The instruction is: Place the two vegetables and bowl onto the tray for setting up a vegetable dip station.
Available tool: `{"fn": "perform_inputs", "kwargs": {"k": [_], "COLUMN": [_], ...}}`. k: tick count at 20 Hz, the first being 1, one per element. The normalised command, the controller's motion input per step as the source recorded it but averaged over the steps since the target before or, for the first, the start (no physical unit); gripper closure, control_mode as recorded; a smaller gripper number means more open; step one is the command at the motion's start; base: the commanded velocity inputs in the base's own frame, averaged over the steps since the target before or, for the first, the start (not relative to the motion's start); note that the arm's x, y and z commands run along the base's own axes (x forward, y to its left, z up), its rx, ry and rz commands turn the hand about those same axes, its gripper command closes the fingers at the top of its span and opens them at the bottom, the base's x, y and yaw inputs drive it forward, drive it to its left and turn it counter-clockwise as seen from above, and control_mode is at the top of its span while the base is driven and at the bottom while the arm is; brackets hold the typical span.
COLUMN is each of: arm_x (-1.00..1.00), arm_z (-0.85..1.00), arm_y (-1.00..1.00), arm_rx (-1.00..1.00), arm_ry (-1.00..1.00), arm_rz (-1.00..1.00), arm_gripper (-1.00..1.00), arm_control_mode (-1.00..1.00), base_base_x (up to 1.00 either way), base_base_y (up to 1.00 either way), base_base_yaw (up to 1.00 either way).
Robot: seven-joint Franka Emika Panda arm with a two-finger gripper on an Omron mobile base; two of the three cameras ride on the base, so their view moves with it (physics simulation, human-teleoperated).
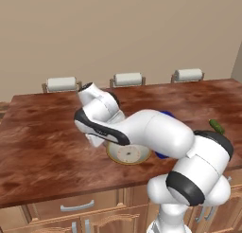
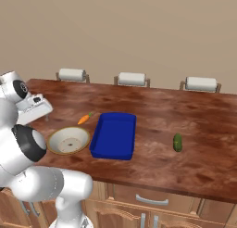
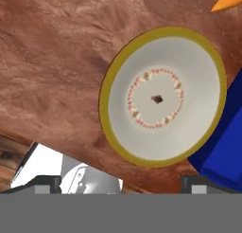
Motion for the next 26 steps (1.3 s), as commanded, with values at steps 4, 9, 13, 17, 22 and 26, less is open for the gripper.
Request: {"fn": "perform_inputs", "kwargs": {"k": [4,9,13,17,22,26], "arm_x": [-0.01,0.00,0.02,0.04,0.09,0.13], "arm_z": [-0.30,-0.30,-0.29,-0.28,-0.24,-0.24], "arm_y": [0.00,-0.02,-0.02,-0.02,-0.01,-0.01], "arm_rx": [0.00,0.00,0.00,0.00,0.00,0.00], "arm_ry": [0.00,0.00,0.00,0.00,0.00,0.00], "arm_rz": [0.10,0.08,0.08,0.07,0.03,0.00], "arm_gripper": [-1.00,-1.00,-1.00,-1.00,-1.00,-1.00], "arm_control_mode": [-1.00,-1.00,-1.00,-1.00,-1.00,-1.00], "base_base_x": [0.00,0.00,0.00,0.00,0.00,0.00], "base_base_y": [0.00,0.00,0.00,0.00,0.00,0.00], "base_base_yaw": [0.00,0.00,0.00,0.00,0.00,0.00]}}
